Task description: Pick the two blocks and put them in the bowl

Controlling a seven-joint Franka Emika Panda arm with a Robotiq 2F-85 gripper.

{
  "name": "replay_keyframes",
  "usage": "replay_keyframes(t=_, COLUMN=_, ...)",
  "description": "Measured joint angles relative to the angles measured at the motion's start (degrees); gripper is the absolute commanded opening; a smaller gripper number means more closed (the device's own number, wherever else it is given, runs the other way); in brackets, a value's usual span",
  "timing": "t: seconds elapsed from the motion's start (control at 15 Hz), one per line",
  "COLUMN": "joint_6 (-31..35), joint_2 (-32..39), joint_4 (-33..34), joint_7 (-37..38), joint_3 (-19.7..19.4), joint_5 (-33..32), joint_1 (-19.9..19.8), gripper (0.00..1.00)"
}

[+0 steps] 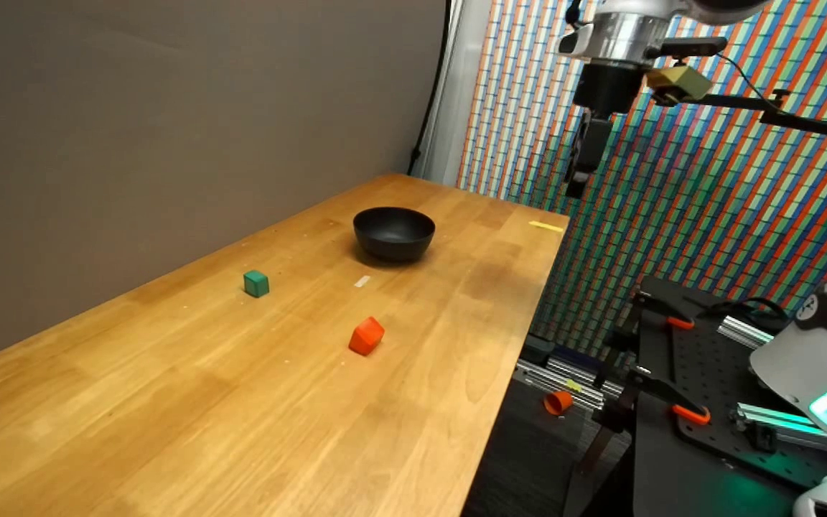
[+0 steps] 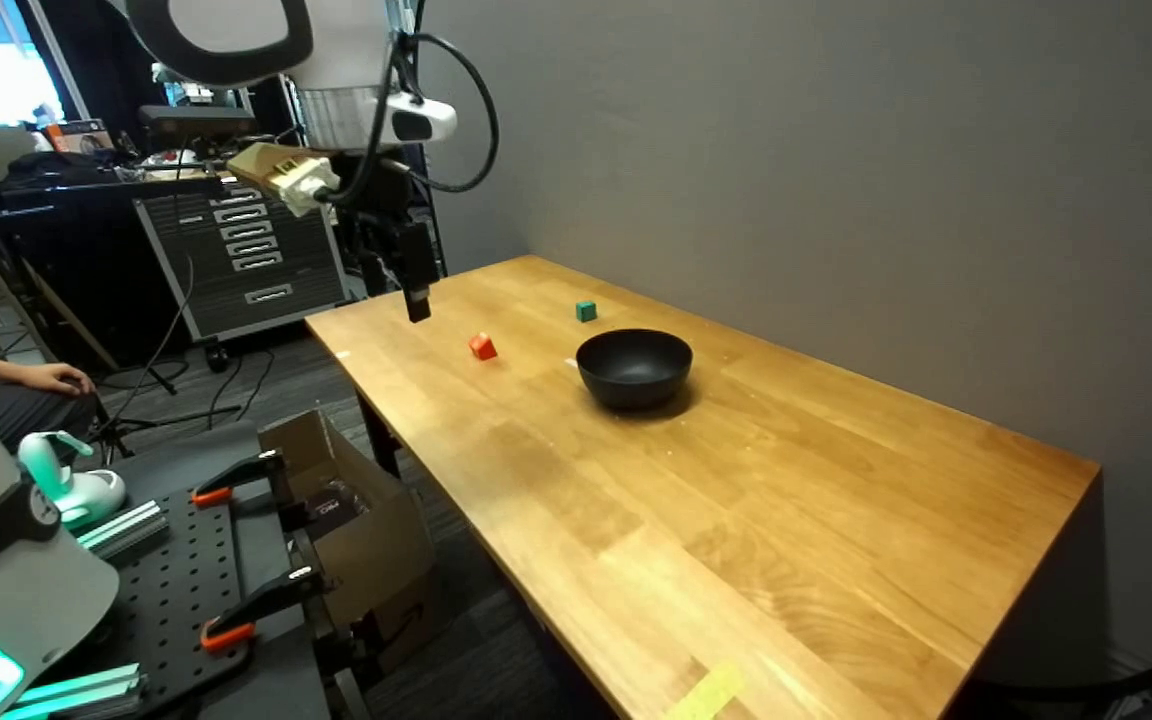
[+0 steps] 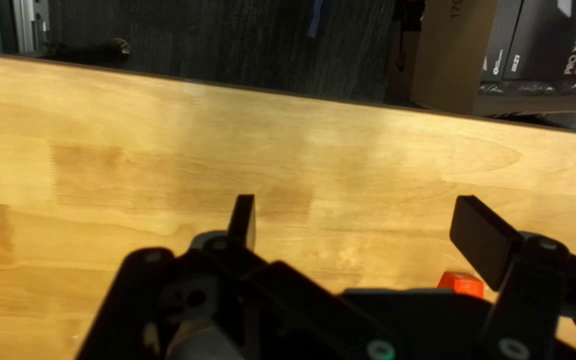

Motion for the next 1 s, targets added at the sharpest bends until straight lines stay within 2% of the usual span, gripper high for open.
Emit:
replay_keyframes(t=0.27, joint_6=0.46, joint_2=14.20, joint_4=7.16, joint_7=-1.30, joint_3=3.49, joint_5=4.05, joint_1=3.93, gripper=1.00)
replay_keyframes(t=0.53, joint_6=0.39, joint_2=28.81, joint_4=17.26, joint_7=-4.36, joint_3=8.37, joint_5=7.28, joint_1=4.48, gripper=1.00)
replay_keyframes(t=0.8, joint_6=0.31, joint_2=43.05, joint_4=29.73, joint_7=-4.50, joint_3=13.24, joint_5=6.94, joint_1=4.50, gripper=1.00)
replay_keyframes(t=1.0, joint_6=0.36, joint_2=52.56, joint_4=39.61, joint_7=-0.07, joint_3=14.34, joint_5=3.36, joint_1=5.88, gripper=1.00)
